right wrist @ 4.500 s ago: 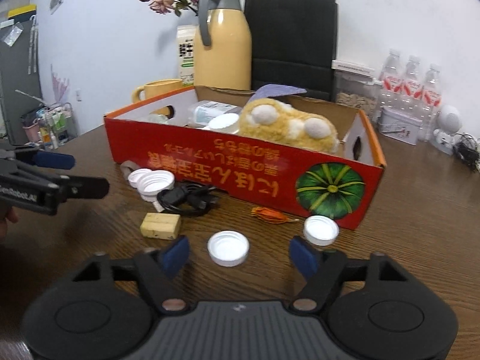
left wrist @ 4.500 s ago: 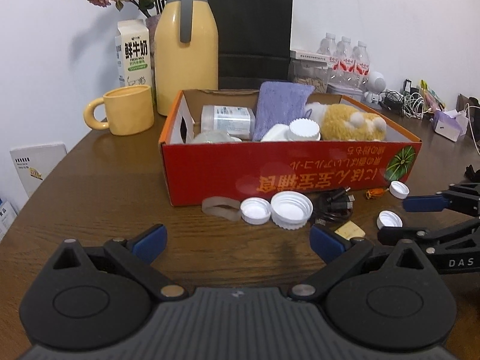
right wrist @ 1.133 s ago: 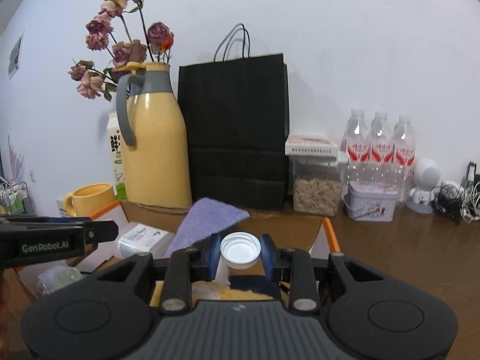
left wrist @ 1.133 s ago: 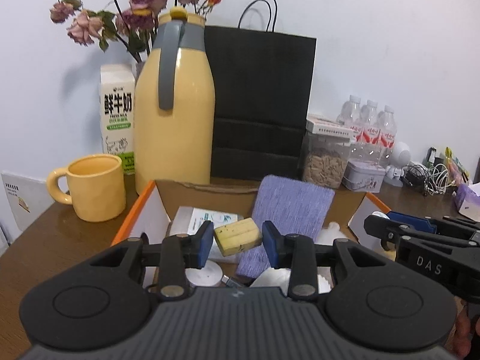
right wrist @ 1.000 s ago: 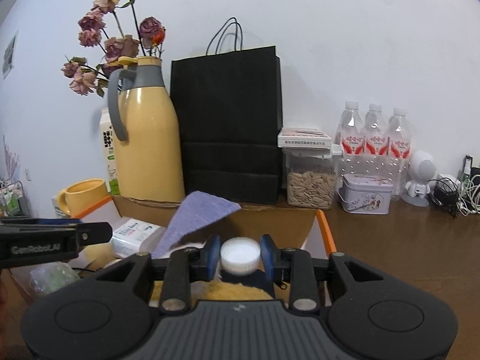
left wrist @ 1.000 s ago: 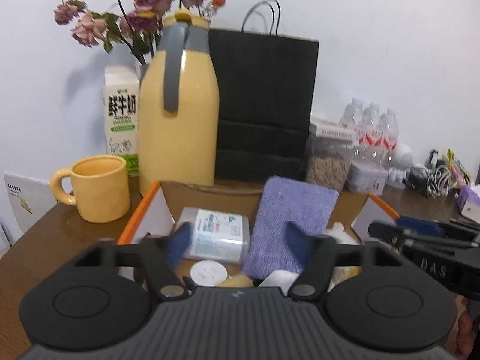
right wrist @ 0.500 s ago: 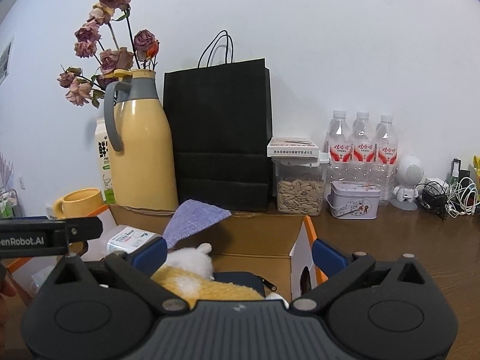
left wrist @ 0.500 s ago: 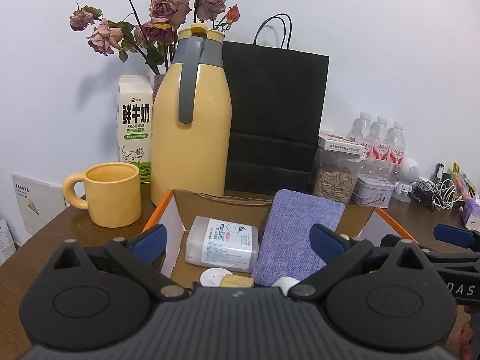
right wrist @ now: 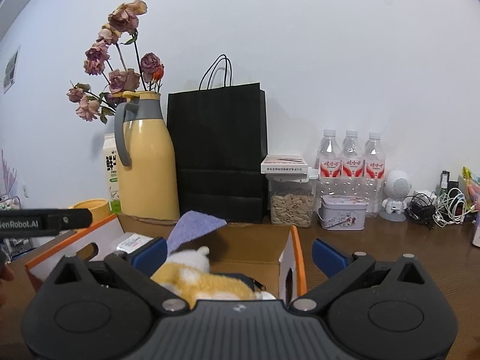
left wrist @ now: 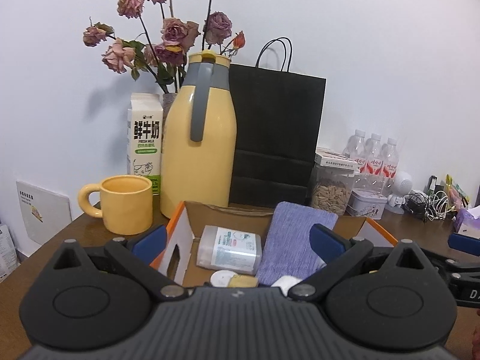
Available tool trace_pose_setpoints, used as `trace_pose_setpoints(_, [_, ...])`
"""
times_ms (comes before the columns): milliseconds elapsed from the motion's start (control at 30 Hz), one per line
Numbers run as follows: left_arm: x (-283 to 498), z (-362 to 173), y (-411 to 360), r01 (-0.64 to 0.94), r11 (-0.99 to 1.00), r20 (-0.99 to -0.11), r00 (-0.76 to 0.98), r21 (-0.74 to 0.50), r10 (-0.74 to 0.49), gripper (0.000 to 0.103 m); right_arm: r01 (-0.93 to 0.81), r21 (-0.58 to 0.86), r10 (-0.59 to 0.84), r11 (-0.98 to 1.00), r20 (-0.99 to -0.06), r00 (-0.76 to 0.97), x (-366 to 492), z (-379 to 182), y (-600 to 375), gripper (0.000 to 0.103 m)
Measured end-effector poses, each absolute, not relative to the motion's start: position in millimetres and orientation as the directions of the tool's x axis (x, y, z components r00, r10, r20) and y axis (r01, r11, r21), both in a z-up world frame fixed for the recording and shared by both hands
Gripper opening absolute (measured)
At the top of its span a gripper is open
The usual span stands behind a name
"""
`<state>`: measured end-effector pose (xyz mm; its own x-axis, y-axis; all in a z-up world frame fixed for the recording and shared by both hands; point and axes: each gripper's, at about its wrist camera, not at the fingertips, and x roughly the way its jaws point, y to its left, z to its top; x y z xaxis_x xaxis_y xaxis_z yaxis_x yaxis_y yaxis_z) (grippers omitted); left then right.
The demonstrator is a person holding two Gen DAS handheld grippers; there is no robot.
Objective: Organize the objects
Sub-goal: 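Withdraw both tools from the box toward the remaining items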
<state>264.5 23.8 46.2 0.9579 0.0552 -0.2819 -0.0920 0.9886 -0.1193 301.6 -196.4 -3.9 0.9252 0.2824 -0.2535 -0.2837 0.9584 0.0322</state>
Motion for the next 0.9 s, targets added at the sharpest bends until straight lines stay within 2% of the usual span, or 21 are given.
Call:
trace_pose_setpoints(200, [239.9, 38.2, 32.2, -0.09, 0.99, -0.306, 0.951, -0.111, 0.052, 0.103, -0.277, 0.013, 0.269, 0.961, -0.294, 0.917, 281.3, -13.2, -207.9, 0.103])
trace_pose_setpoints(367, [223.3, 27.2, 40.4, -0.089, 0.992, -0.346, 0.937, -0.092, 0.052, 0.103, -0.292, -0.012, 0.267, 0.956, -0.369, 0.89, 266.0, -27.5, -215.9, 0.103])
trace_pose_setpoints(633, [212.2, 3.8, 54.1, -0.085, 0.995, -0.47, 0.881, -0.054, 0.05, 0.103, -0.319, -0.035, 0.254, 0.947, -0.525, 0.812, 260.4, -52.4, -222.1, 0.103])
trace_pose_setpoints(900, [209.7, -14.5, 65.7, -0.08, 0.996, -0.575, 0.817, -0.039, 0.043, 0.103, -0.314, -0.023, 0.233, 0.949, -0.621, 0.749, 271.8, -67.0, -219.4, 0.103])
